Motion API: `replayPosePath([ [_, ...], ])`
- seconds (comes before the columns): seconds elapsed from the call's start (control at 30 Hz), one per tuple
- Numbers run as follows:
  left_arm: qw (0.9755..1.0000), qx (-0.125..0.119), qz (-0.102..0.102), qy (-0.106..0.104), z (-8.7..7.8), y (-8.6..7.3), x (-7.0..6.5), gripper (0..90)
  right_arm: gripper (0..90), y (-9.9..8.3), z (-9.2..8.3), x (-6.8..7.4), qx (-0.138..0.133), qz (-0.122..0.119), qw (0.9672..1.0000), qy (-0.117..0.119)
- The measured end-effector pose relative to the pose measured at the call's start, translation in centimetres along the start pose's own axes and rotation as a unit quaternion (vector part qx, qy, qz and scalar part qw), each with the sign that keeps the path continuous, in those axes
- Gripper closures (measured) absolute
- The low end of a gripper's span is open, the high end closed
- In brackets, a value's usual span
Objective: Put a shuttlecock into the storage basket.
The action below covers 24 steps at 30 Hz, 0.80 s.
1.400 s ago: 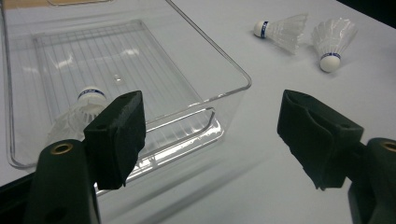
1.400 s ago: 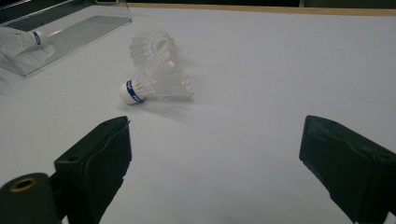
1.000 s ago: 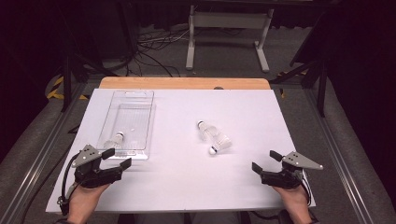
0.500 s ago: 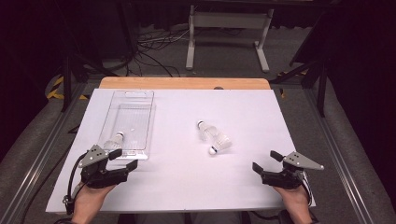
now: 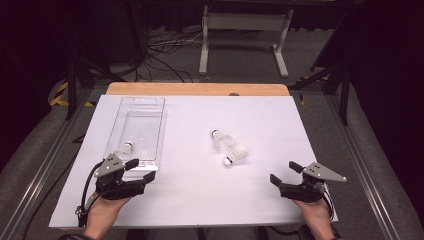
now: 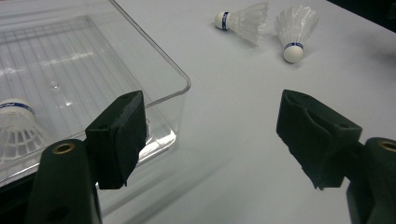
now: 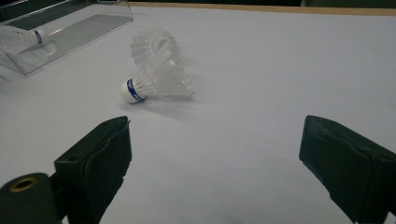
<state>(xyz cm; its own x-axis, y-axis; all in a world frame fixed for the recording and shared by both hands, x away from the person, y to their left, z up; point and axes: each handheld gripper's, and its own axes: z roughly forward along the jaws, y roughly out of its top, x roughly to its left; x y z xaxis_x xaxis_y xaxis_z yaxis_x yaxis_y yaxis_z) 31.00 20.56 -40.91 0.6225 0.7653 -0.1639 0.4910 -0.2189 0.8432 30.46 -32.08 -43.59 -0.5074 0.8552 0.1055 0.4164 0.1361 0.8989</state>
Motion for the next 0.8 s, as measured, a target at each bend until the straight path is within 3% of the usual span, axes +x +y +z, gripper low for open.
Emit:
replayPosePath([
  [0.8,0.9995,0.010,0.017,-0.024,3.0,2.2,-1.3,25.5,10.1,0.0,0.0,0.0,-0.001,-0.002,1.0000,0.001],
])
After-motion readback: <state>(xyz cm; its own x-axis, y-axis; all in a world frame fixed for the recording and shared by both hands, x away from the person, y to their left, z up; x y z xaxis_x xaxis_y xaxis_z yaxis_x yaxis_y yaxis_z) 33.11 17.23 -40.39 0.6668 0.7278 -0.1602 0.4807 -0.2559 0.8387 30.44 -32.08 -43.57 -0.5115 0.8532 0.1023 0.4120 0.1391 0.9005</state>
